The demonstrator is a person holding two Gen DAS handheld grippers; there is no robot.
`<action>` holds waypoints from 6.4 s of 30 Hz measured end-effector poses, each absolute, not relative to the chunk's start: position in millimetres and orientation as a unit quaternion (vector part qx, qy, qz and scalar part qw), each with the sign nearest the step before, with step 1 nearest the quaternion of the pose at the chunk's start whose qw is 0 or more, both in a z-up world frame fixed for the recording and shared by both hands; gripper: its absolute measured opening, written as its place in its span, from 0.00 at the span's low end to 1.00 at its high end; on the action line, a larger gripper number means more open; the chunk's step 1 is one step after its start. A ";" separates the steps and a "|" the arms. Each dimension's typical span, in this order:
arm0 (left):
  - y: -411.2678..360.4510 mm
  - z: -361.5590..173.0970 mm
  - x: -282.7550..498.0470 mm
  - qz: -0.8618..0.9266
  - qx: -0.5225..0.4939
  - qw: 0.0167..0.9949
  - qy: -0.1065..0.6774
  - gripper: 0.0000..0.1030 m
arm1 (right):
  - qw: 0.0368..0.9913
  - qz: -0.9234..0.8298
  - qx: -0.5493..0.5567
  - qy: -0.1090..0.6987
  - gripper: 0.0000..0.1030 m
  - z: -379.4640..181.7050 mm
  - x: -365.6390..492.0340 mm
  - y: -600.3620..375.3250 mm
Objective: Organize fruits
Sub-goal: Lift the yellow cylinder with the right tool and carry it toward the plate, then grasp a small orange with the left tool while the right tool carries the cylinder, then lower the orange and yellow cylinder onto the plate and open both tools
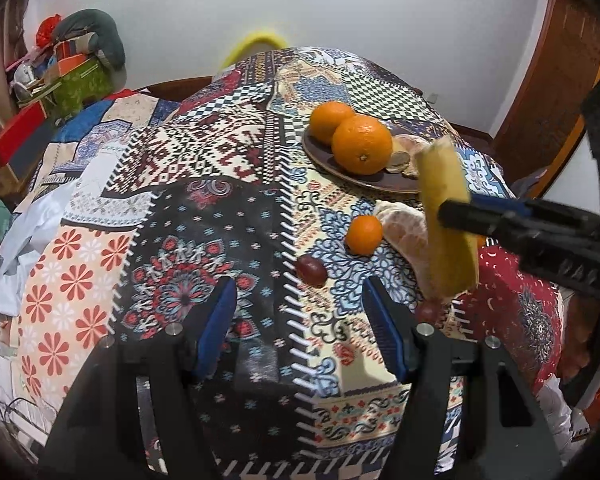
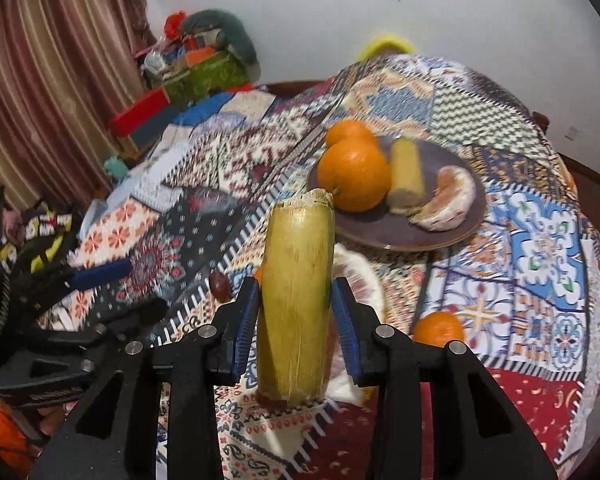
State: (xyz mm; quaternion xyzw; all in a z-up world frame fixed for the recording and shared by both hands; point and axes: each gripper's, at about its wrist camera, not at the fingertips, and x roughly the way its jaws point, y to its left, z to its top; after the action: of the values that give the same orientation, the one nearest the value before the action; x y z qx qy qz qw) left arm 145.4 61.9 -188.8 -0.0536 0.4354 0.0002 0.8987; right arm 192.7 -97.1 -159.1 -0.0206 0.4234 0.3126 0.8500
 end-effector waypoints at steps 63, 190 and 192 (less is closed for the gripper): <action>31.2 -217.2 234.4 -0.002 -0.033 0.891 0.452 0.58 | 0.875 0.169 -0.029 0.452 0.34 -214.4 355.6 -256.9; 34.5 -122.4 261.0 -0.020 -0.037 0.930 0.364 0.32 | 0.880 0.294 -0.015 0.373 0.35 -104.6 283.5 -137.3; 34.5 -118.1 246.5 -0.019 -0.036 0.931 0.362 0.32 | 0.882 0.296 -0.016 0.365 0.35 -97.5 268.1 -141.0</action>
State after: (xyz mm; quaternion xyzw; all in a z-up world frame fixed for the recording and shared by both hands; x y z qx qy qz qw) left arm 246.5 34.5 -118.1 -0.0359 0.3624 -0.0192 0.9311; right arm 268.1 -141.0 -97.5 -0.0162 0.3653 0.2960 0.8824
